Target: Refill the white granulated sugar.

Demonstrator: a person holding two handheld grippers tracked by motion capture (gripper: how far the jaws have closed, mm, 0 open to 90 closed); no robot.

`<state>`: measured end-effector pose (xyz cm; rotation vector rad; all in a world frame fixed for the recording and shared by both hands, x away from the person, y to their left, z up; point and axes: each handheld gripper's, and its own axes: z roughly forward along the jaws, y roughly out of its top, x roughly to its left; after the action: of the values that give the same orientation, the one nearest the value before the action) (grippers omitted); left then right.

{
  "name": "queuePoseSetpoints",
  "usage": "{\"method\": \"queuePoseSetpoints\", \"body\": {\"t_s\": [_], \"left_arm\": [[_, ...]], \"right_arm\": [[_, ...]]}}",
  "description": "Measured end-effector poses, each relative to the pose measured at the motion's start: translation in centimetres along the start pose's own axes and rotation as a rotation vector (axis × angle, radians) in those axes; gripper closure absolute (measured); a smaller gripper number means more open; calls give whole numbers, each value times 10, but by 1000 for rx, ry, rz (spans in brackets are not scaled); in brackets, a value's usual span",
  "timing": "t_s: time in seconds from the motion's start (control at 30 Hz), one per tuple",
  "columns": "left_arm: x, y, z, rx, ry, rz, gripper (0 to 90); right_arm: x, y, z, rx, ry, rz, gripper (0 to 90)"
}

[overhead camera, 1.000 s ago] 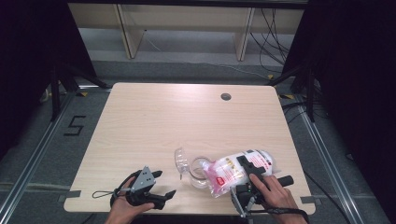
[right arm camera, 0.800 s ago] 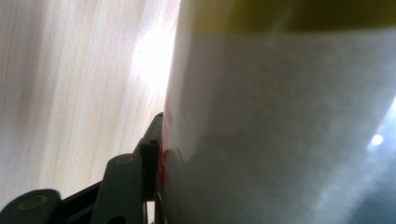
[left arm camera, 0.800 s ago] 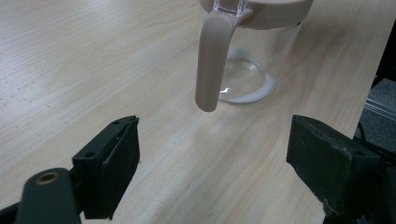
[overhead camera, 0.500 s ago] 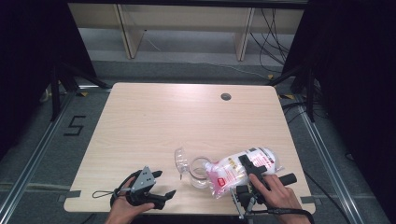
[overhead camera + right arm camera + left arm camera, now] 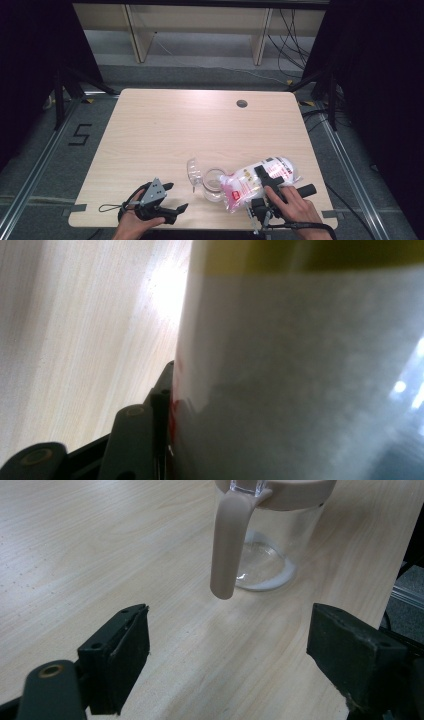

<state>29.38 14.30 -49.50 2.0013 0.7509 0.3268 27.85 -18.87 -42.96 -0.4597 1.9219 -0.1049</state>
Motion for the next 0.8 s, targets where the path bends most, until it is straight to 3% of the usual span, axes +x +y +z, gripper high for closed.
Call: {"method": "queuePoseSetpoints", "body": {"t_s": [0.13,0.2,0.27,0.43,0.47,0.57,0.77,0.8], "left_arm": [[0,0,0,-3,-2,-4,169],[0,0,0,-3,-4,-4,169],[0,0,0,-1,0,0,169],[0,0,0,2,-6,-3,169],[0,0,0,-4,-1,-4,169],[0,0,1,-10,-3,-4,169],[0,0,1,-10,-3,-4,169],[-1,0,1,-10,-3,-6,169]], "right_arm": [[2,0,-1,9,2,54,505],[-1,0,1,-2,0,-3,505],[1,0,1,2,-2,22,505],[0,-2,2,1,-1,-31,506],[3,-1,1,15,5,17,506],[0,-2,1,6,0,-18,506],[1,-2,1,15,4,2,507],[1,-2,1,11,4,-13,506]]}}
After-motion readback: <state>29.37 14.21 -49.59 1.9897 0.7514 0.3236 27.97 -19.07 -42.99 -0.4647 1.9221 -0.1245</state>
